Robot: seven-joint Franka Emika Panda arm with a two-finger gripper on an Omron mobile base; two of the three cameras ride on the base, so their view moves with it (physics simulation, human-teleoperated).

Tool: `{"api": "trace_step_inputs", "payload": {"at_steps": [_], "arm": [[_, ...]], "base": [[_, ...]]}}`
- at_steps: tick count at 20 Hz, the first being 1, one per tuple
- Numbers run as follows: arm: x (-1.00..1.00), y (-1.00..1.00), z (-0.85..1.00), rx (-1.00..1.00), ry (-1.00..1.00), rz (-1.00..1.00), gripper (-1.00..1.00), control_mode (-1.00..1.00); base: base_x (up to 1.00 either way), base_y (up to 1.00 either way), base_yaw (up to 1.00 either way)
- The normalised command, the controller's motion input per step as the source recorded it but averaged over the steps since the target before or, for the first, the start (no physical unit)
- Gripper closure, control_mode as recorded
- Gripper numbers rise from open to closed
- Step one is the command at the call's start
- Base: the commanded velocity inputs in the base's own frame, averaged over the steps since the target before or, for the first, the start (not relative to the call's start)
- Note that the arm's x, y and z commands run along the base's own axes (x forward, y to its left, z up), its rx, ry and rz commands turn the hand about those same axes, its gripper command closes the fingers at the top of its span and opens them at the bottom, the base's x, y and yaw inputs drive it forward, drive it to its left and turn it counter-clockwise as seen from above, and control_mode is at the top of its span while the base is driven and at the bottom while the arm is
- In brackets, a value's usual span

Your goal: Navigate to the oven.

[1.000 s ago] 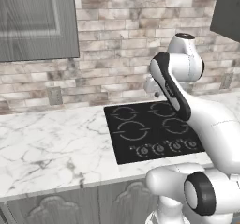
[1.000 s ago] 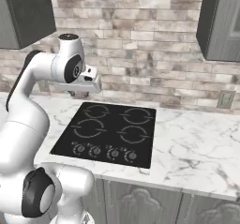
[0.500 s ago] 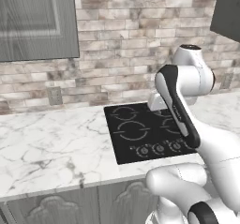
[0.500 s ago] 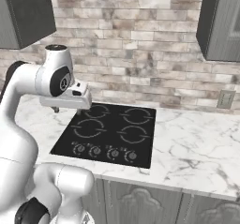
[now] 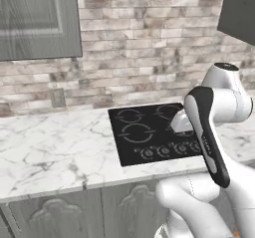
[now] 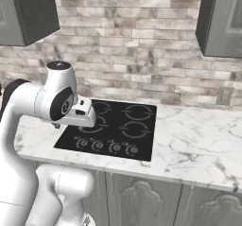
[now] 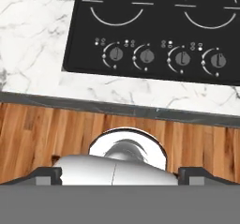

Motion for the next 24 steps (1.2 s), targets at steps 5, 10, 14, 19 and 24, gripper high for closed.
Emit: {"api": "trace_step_inputs", "payload": {"at_steps": [5, 10, 14, 19, 24], "arm": [[0.00, 0.00, 0.00, 0.00, 0.00, 0.00, -1.00, 1.00], [0.00, 0.00, 0.00, 0.00, 0.00, 0.00, -1.00, 1.00], [0.00, 0.00, 0.00, 0.00, 0.00, 0.00, -1.00, 1.00], [0.00, 0.00, 0.00, 0.00, 0.00, 0.00, -1.00, 1.00], [0.00, 0.00, 0.00, 0.00, 0.00, 0.00, -1.00, 1.00]], "base": [[-0.43, -0.38, -0.46], [-0.01, 0.00, -0.99], [0.00, 0.00, -1.00], [0.00, 0.00, -1.00], [0.00, 0.00, -1.00]]}}
